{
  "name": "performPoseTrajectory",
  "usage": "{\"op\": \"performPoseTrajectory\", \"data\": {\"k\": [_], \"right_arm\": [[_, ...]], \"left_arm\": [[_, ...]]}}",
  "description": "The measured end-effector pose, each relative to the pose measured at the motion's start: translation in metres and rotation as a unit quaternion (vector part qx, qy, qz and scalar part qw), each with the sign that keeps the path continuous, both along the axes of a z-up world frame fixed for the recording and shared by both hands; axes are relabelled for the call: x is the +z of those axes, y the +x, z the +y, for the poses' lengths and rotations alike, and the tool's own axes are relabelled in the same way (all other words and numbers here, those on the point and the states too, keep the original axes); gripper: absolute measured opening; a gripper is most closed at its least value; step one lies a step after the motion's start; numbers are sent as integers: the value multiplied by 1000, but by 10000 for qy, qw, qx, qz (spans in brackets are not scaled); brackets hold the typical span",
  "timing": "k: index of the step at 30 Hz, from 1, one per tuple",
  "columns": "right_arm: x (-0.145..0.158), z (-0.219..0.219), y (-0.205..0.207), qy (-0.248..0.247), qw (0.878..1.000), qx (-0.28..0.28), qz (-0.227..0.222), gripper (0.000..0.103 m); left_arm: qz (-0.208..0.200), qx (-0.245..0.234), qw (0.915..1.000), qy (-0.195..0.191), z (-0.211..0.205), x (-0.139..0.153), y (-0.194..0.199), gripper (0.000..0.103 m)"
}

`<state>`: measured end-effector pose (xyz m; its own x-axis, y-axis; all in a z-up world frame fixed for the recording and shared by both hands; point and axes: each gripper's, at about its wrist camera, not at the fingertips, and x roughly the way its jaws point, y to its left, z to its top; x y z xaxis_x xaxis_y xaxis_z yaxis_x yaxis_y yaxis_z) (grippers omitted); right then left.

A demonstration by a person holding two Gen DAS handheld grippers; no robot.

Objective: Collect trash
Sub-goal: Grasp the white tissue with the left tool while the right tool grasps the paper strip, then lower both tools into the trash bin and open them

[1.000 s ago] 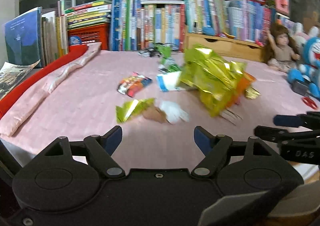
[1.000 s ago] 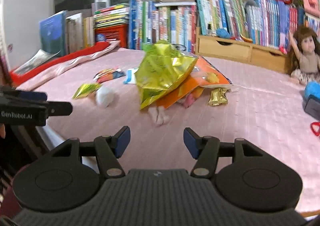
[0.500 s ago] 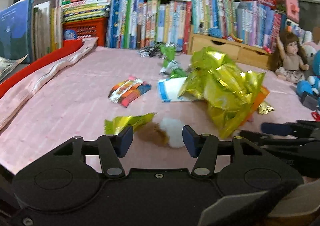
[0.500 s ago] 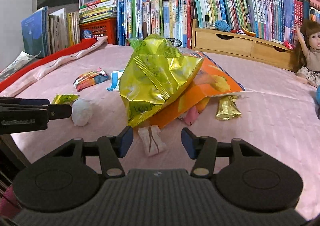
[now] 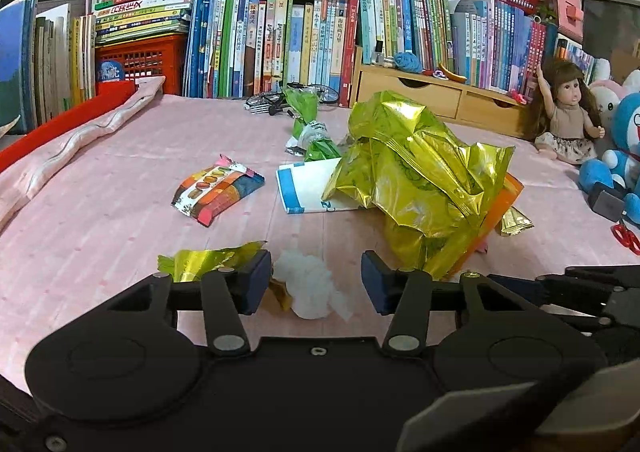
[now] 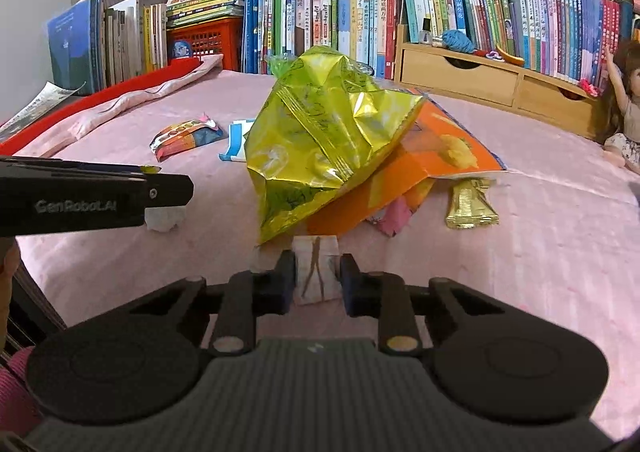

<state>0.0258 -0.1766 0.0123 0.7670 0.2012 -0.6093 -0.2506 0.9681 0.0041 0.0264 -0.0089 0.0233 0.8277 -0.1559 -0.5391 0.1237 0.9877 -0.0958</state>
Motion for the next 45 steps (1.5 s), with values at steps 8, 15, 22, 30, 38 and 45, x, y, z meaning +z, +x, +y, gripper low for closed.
{"op": "performPoseTrajectory", "data": {"k": [8, 15, 22, 30, 38, 45], "right_arm": [[0, -7, -13, -22, 10000, -40, -87, 29], [0, -12, -23, 29, 9999, -50, -142, 29], [2, -17, -34, 172, 9996, -48, -197, 29], [4, -19, -54, 397, 9990, -2, -203, 29], [4, -17, -97, 485, 9984, 241, -159, 29], [-1, -17, -133, 557, 9974, 466, 39, 29]], "left_arm": [[-18, -48, 10000, -84, -2, -13, 6, 41], [-158, 50, 9997, -165, 2, -13, -7, 21], [-373, 46, 9992, -143, 5, -5, -36, 21], [-507, 4, 9983, -297, 9, 7, -74, 21], [-323, -199, 9981, -477, 15, 8, -121, 21], [53, -462, 9982, -375, 17, -2, -151, 21]]}}
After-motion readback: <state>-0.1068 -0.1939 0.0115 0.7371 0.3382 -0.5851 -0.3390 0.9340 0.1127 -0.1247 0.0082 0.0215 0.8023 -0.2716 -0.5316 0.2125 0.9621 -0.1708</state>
